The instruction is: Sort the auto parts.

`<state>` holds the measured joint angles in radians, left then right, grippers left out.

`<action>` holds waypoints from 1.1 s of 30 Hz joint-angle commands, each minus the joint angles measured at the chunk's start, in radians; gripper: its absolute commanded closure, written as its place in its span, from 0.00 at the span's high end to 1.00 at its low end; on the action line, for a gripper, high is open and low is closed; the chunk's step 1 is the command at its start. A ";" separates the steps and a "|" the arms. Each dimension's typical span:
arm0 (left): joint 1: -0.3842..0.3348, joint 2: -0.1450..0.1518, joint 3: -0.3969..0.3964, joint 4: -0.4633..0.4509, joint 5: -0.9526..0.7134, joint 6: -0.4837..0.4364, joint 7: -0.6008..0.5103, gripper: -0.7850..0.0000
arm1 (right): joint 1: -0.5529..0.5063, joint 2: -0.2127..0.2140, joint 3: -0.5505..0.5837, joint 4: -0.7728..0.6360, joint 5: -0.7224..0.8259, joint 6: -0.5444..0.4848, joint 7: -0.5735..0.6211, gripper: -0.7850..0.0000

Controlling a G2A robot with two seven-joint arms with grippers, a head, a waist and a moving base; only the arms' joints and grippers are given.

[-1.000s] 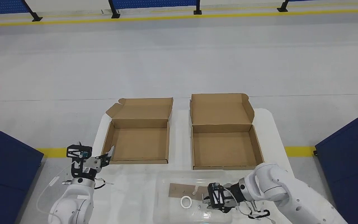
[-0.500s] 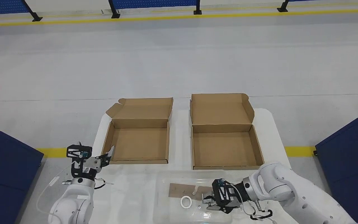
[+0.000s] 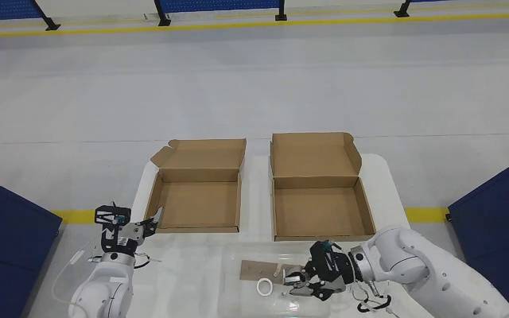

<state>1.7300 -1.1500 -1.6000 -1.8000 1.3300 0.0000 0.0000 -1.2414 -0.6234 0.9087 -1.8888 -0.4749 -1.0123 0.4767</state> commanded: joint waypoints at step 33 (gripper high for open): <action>0.000 0.000 0.000 0.000 0.000 0.000 0.000 1.00 | 0.054 0.133 0.170 -0.146 0.324 0.002 -0.022 0.00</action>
<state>1.7300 -1.1500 -1.6000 -1.8000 1.3300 0.0000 0.0000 -1.1876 -0.4951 1.0637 -2.0265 -0.1758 -1.0107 0.4412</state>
